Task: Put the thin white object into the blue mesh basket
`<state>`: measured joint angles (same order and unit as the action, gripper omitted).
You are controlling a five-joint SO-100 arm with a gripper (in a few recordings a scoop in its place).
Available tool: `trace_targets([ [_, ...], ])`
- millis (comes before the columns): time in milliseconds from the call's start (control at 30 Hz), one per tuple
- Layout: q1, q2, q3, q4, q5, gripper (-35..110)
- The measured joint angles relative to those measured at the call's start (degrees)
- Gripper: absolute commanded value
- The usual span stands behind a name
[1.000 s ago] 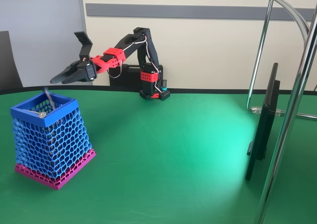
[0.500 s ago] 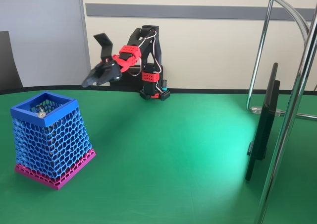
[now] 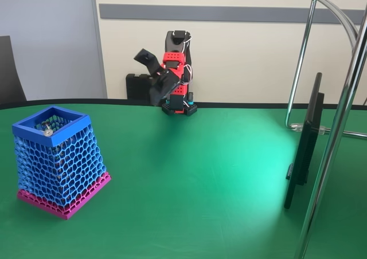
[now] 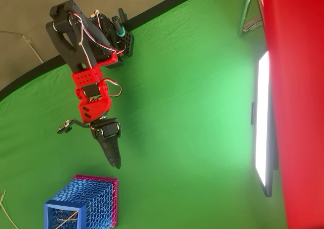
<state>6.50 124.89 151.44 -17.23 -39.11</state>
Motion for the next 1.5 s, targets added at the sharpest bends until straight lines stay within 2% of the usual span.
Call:
trace_targets([
  [133,-2.1,10.7,7.9,5.7,9.4,12],
  [300,-3.6,24.5,12.2,22.1,19.8,8],
  [467,-5.2,38.2,19.4,32.9,26.1,0],
  [800,-6.4,60.1,24.8,57.3,35.9,1],
  [1033,-6.3,64.8,24.8,65.7,37.8,1],
  [1500,-6.4,65.2,24.8,66.4,38.2,1],
])
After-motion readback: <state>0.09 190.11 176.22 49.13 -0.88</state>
